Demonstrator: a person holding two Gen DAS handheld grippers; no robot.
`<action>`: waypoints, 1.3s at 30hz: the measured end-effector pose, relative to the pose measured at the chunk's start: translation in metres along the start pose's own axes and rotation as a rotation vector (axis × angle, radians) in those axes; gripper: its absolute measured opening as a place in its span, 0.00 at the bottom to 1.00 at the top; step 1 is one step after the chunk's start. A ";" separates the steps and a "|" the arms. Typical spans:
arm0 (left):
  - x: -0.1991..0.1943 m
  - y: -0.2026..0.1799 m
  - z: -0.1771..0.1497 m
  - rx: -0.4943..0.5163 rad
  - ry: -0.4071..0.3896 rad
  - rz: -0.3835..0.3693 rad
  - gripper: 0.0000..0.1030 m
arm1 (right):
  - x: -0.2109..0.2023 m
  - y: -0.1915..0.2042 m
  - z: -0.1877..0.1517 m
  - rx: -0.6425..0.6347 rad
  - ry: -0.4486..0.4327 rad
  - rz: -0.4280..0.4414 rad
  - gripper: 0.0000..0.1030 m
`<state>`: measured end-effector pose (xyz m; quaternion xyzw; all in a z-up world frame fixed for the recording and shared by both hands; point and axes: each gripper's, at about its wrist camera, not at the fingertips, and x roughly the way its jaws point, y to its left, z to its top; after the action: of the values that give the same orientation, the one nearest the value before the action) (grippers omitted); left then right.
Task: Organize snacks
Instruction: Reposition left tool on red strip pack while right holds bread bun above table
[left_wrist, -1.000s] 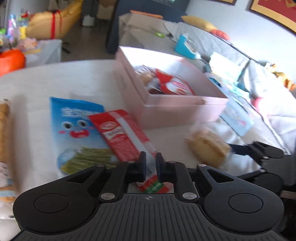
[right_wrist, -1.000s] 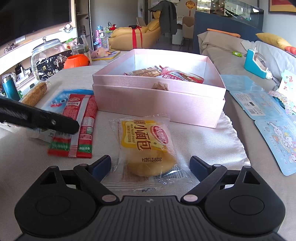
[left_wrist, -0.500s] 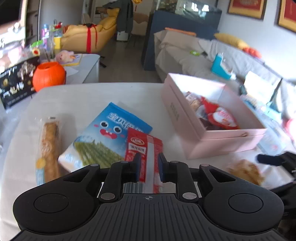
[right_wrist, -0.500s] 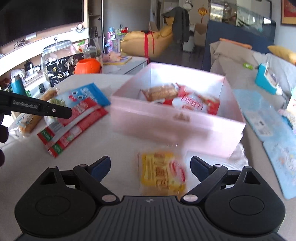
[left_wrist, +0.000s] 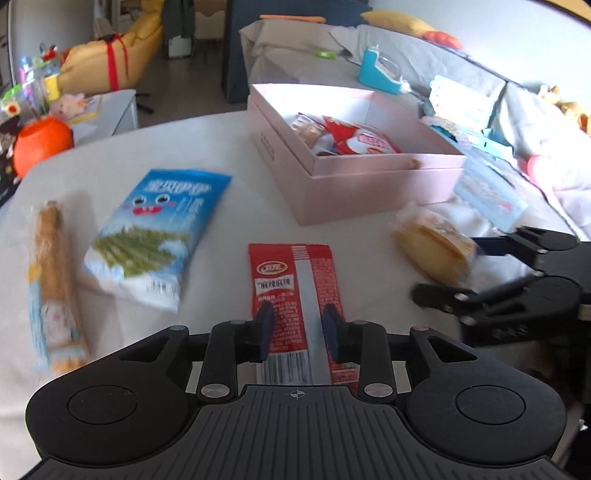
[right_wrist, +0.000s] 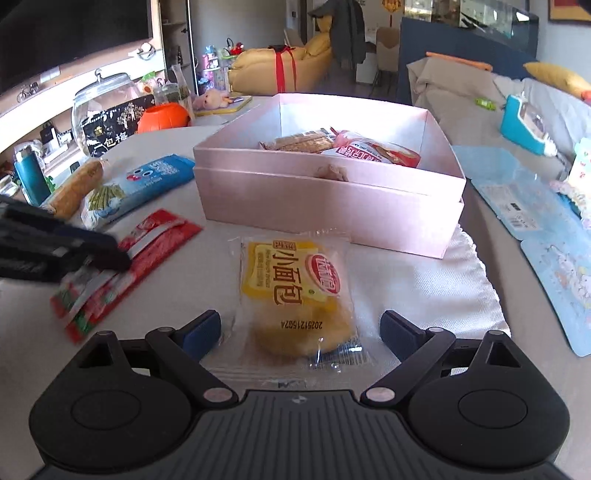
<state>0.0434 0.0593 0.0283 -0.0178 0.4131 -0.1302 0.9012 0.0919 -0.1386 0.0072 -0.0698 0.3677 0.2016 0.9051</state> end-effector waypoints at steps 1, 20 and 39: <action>-0.004 -0.003 -0.001 -0.003 -0.012 0.006 0.32 | 0.000 0.001 0.000 -0.002 -0.001 -0.001 0.91; 0.013 -0.036 0.003 0.096 0.018 0.122 0.58 | -0.002 -0.001 -0.002 0.007 -0.008 0.001 0.92; 0.023 -0.014 0.004 0.029 0.002 0.139 0.63 | 0.000 -0.001 -0.001 0.003 -0.003 0.003 0.94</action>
<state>0.0570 0.0396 0.0160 0.0242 0.4122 -0.0733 0.9078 0.0915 -0.1403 0.0065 -0.0676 0.3668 0.2025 0.9055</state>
